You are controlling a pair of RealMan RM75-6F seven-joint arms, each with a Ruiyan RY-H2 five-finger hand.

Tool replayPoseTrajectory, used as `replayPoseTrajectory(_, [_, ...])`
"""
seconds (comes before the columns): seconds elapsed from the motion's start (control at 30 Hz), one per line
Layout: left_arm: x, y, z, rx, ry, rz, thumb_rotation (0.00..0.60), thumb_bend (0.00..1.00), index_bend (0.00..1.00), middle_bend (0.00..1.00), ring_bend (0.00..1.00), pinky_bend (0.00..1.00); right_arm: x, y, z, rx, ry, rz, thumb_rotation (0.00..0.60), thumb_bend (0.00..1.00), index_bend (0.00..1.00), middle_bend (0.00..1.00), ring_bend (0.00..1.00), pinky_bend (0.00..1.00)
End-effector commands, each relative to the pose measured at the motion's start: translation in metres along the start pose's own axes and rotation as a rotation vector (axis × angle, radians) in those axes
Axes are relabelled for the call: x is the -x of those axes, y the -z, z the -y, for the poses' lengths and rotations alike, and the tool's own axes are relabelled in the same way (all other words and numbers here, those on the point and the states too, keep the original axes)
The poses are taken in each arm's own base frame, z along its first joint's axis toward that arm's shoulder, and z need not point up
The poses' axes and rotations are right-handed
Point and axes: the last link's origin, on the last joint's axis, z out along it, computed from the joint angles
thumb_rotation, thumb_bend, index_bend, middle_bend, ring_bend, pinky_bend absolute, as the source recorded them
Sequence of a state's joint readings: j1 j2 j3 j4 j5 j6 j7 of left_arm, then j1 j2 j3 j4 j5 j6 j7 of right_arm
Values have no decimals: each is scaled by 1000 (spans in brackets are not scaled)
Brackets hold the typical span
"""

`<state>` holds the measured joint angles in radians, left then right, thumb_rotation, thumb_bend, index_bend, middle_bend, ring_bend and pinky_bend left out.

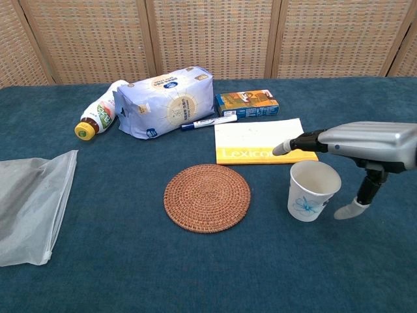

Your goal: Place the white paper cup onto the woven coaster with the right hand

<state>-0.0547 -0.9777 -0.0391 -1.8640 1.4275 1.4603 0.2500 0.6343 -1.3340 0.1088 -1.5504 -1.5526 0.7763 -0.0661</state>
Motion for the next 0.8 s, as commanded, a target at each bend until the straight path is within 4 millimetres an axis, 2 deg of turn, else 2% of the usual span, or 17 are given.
replayPoseTrajectory(0.03, [0,0,0,0,2,-1,600,57,0,0,0,0,2,-17,-2,29,0,9,600,0,136,193,189,195])
replayPoseTrajectory(0.2, [0,-1,1,-2,5,7,600,59,0,0,0,0,7,-26,-6,64,-5,15,600,20,328,420,439,510])
replayPoseTrajectory(0.27, [0,-2,1,-1,6,10,600,58,0,0,0,0,7,-27,-5,66,-14,4,600,61,366,459,477,569])
replayPoseTrajectory(0.37, [1,-3,1,1,5,15,600,57,0,0,0,0,6,-28,-2,58,-22,-7,600,102,381,474,485,597])
replayPoseTrajectory(0.6, [1,-5,2,-4,10,22,600,57,0,0,0,0,-12,-35,10,17,-61,-49,600,109,392,489,489,597])
replayPoseTrajectory(0.8, [2,-8,4,-10,16,33,600,58,0,0,0,0,-35,-55,26,-17,-131,-86,600,107,394,496,489,597])
